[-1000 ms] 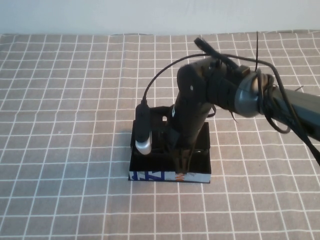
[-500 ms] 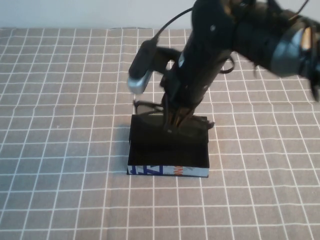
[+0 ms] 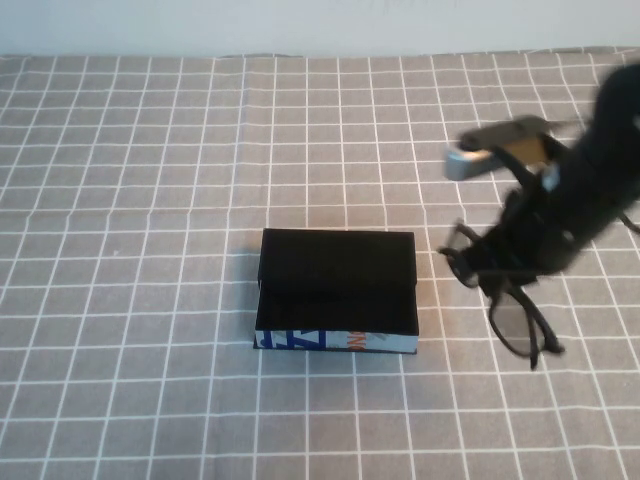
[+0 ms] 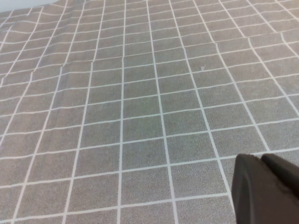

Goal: Take glasses out of glasses case
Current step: Place the glasses on the table

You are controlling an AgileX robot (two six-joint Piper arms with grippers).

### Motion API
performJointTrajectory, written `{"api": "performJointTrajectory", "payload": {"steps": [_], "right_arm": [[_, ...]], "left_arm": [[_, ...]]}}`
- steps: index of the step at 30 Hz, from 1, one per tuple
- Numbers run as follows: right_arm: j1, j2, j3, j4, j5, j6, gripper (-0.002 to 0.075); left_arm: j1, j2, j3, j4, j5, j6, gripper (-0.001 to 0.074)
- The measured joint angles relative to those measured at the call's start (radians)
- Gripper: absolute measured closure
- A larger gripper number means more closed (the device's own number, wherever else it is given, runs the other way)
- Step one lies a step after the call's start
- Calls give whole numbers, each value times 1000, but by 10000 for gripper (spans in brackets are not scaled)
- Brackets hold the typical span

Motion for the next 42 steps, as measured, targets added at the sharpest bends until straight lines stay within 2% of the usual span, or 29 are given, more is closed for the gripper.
{"api": "performJointTrajectory", "payload": {"steps": [7, 15, 17, 24, 27, 30, 36, 42], "right_arm": [[-46, -32, 235, 110, -184, 126, 709], [-46, 13, 261, 153, -238, 135, 700], [-46, 21, 261, 153, -234, 135, 670], [-46, 31, 261, 147, -228, 140, 468], [-46, 31, 261, 132, -221, 141, 435], [-46, 26, 261, 123, -193, 141, 465], [-46, -84, 268, 114, -112, 119, 689], [-46, -349, 369, 112, -102, 94, 738]], "left_arm": [[0, 0, 0, 0, 0, 0, 739], [0, 0, 0, 0, 0, 0, 739], [0, 0, 0, 0, 0, 0, 739], [0, 0, 0, 0, 0, 0, 740], [0, 0, 0, 0, 0, 0, 739], [0, 0, 0, 0, 0, 0, 739], [0, 0, 0, 0, 0, 0, 739], [0, 0, 0, 0, 0, 0, 739]]}}
